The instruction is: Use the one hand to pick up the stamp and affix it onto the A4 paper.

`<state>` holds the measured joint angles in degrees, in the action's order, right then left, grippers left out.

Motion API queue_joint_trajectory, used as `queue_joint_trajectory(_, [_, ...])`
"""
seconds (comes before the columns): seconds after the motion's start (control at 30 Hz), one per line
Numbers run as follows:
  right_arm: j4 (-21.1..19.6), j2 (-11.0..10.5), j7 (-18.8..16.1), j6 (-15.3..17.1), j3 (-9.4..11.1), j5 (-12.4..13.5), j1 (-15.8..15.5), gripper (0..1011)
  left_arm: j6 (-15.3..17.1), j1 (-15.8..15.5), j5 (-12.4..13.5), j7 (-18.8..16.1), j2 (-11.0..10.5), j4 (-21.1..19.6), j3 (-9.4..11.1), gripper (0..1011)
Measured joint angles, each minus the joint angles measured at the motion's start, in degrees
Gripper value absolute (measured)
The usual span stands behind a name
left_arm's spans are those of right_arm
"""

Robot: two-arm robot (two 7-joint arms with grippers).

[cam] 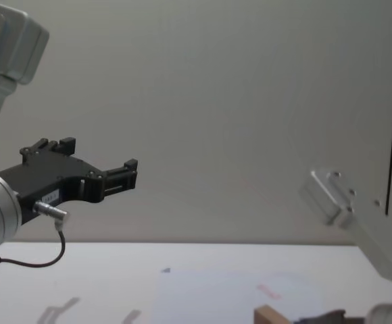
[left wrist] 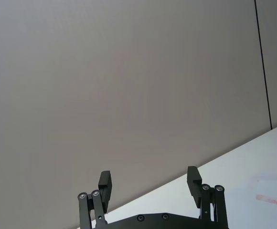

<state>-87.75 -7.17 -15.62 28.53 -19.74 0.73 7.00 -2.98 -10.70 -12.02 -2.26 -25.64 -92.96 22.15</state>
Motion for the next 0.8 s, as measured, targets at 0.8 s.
queue_joint_trajectory(0.8, [-6.6, 1.4, 0.8, -4.0, 0.5, 3.7, 1.7, 218, 0.0, 0.0, 0.0, 0.0, 0.0, 0.0, 0.0, 1003])
